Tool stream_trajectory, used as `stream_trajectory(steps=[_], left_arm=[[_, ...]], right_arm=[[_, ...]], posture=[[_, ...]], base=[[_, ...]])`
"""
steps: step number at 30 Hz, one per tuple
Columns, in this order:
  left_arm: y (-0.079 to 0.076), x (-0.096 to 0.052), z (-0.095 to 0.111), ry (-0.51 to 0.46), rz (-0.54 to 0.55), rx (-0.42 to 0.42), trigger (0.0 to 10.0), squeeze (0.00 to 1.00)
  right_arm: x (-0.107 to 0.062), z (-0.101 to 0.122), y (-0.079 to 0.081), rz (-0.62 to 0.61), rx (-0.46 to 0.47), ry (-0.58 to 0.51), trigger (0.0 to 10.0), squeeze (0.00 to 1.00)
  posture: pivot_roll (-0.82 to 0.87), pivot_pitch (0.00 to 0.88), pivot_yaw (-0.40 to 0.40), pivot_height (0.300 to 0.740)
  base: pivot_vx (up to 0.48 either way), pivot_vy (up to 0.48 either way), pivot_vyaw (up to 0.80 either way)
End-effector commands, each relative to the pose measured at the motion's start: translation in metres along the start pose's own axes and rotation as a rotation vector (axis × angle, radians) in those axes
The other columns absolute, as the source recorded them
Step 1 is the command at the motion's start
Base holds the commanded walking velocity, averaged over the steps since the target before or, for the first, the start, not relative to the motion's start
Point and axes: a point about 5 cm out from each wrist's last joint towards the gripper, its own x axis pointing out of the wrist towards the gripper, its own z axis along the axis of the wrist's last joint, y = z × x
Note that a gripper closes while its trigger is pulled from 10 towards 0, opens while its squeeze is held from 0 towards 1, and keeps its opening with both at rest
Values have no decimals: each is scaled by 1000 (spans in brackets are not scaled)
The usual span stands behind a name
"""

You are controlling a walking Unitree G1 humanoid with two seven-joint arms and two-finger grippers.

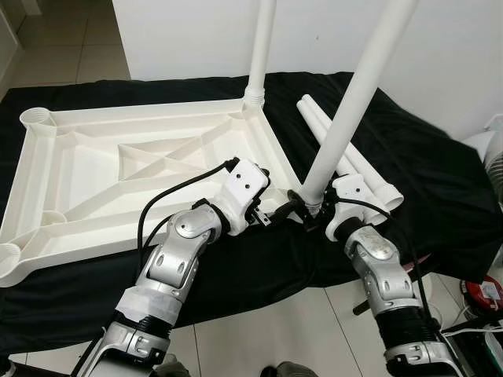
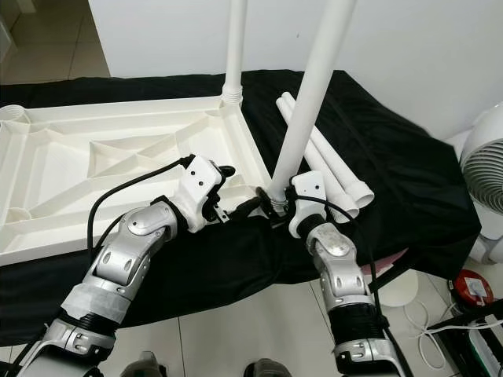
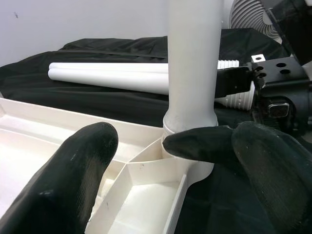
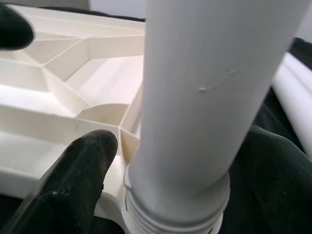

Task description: Building children table

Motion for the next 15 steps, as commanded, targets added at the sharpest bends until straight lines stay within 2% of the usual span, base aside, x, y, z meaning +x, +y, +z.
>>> stream_trajectory(steps=[1,9,14,15], left_arm=[[-1,1,-1,6,53,7,10000,0],[-2,2,0,7,45,10,10000,0],[0,2,1,5,49,10,10000,0],[0,2,2,5,50,11,10000,0]], right_arm=[[3,3,-6,48,-21,-10,10000,0],[14,5,-11,224,-43,18,10000,0],[18,2,-12,257,-39,38,10000,0],[20,1,-12,266,-37,43,9020,0]], posture=[[2,0,-34,740],[7,0,-21,740],[14,0,-18,740],[17,0,-18,740]], base=[[0,0,0],[0,0,0],[0,0,0],[0,0,0]])
